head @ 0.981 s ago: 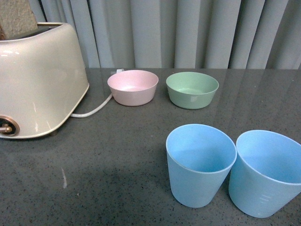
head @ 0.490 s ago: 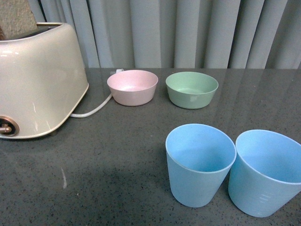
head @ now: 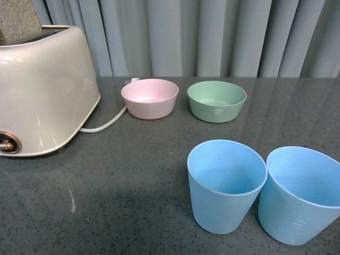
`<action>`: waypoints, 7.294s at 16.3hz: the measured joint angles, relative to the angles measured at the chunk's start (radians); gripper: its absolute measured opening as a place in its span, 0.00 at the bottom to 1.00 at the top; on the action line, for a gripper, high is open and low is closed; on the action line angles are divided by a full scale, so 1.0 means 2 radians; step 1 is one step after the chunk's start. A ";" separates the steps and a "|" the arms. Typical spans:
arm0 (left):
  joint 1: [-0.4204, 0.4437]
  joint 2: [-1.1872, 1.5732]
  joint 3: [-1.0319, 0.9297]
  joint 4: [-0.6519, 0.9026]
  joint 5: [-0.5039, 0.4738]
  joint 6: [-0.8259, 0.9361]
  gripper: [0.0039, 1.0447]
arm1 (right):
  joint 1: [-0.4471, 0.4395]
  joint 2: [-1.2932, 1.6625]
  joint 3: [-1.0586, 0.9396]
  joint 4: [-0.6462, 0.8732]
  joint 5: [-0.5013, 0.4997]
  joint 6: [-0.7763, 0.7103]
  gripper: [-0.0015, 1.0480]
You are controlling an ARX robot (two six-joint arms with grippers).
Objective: Stack blue cups with both arms
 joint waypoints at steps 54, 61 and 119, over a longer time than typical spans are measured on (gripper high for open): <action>0.000 0.000 0.000 0.000 0.000 0.000 0.94 | 0.209 0.604 0.437 -0.157 -0.015 0.093 0.02; 0.000 0.000 0.000 0.000 0.000 0.000 0.94 | 0.215 0.621 0.434 -0.149 -0.013 0.094 0.02; 0.000 0.000 0.000 0.000 0.000 0.000 0.94 | 0.000 0.000 0.000 0.001 -0.002 -0.001 0.72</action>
